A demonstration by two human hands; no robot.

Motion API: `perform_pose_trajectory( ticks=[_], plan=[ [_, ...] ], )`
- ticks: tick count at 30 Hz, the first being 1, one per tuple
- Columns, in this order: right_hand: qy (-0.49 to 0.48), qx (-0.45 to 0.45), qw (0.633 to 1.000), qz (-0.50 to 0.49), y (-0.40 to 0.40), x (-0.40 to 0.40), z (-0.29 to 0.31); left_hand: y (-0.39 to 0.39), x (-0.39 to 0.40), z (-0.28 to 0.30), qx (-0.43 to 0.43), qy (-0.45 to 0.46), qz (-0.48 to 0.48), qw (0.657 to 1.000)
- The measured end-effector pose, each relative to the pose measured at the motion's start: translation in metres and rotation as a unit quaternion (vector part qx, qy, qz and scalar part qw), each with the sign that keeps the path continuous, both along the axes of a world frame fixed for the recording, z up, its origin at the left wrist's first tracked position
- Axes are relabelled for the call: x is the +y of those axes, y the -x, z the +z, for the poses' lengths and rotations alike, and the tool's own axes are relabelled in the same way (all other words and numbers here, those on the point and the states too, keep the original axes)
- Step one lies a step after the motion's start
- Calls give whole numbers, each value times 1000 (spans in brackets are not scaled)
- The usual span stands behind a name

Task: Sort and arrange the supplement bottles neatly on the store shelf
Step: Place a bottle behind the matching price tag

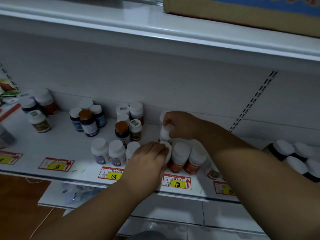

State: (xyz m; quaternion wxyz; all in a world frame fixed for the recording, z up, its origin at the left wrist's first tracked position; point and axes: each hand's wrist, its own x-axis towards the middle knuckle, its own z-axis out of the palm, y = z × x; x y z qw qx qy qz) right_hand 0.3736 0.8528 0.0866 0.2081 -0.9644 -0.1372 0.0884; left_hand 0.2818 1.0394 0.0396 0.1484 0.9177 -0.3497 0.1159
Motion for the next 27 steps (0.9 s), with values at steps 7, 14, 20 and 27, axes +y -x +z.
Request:
perform_pose_trajectory(
  ticks=[7,14,20,27],
  plan=[
    [7,18,999,40,19,12,4,1,4,2,20,-9,-5,1000],
    [4,25,999,34,23,13,1,4,8,3,27,-15,-6,999],
    [-86,-99,981,-146,5,-5,4,3,9,5,18,-8,-9,1000],
    [41,-21,994,-98,-50,-10,-20,-5,7,13,10,12,-1,1000]
  ],
)
